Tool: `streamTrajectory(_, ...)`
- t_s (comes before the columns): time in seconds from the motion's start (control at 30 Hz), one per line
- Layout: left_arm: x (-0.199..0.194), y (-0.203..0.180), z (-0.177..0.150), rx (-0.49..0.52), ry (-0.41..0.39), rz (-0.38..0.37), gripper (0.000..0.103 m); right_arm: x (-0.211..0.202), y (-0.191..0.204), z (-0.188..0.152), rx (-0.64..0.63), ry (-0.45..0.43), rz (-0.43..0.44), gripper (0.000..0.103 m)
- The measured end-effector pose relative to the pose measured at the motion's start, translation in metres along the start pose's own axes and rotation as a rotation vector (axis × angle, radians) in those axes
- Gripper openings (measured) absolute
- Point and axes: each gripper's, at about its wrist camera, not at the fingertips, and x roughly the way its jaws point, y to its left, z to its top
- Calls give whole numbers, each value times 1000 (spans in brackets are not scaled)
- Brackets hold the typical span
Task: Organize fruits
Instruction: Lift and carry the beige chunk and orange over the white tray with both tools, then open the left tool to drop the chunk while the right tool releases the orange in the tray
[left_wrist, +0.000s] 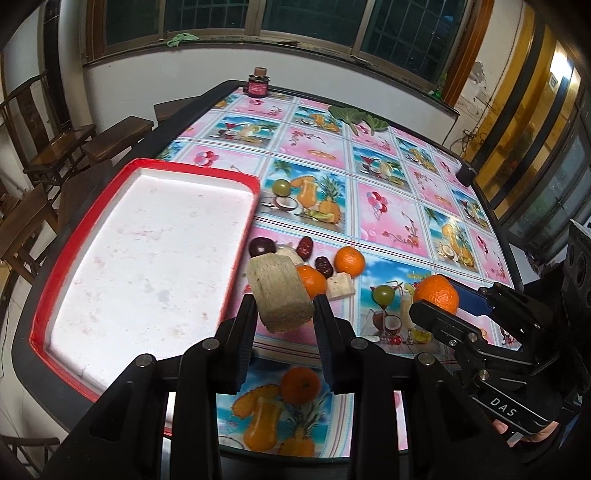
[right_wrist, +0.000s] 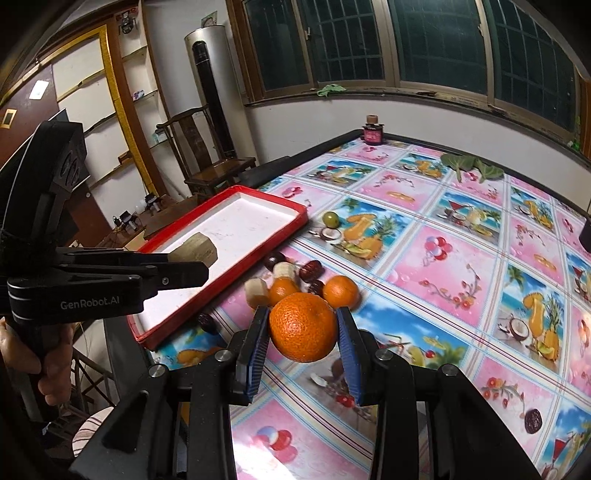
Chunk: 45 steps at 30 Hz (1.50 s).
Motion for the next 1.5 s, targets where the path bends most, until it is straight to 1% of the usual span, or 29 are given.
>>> streamTrajectory(0.2, -4, 11, 0, -20, -11, 8, 28, 3, 9, 4, -13, -1, 11, 37)
streamTrajectory(0.33, -7, 19, 1, -34, -17, 10, 25, 5, 13, 7, -19, 1, 13, 37)
streamTrajectory(0.47, -7, 25, 0, -43, -17, 14, 25, 7, 18, 11, -30, 0, 18, 37)
streamTrajectory(0.63, -3, 36, -5, -73, -1, -8, 25, 13, 22, 13, -26, 7, 33, 36)
streamTrajectory(0.77, -10, 40, -6, -74, -17, -10, 25, 12, 24, 16, -25, 1, 34, 36)
streamTrajectory(0.87, -12, 50, -4, -88, -29, -7, 25, 14, 29, 20, -38, 4, 37, 36)
streamTrajectory(0.97, -9, 64, -2, -110, -28, 2, 25, 23, 36, 29, -48, 15, 57, 36)
streamTrajectory(1.13, 11, 86, 2, -133, 4, 9, 25, 52, 48, 49, -44, 50, 120, 36)
streamTrajectory(1.27, 31, 97, 12, -152, 12, 9, 25, 91, 53, 72, -35, 89, 167, 36)
streamTrajectory(1.4, 56, 104, 21, -169, 34, 2, 25, 139, 47, 99, 3, 127, 179, 36)
streamTrajectory(1.5, 72, 108, 23, -177, 61, -4, 25, 167, 41, 113, 22, 150, 181, 36)
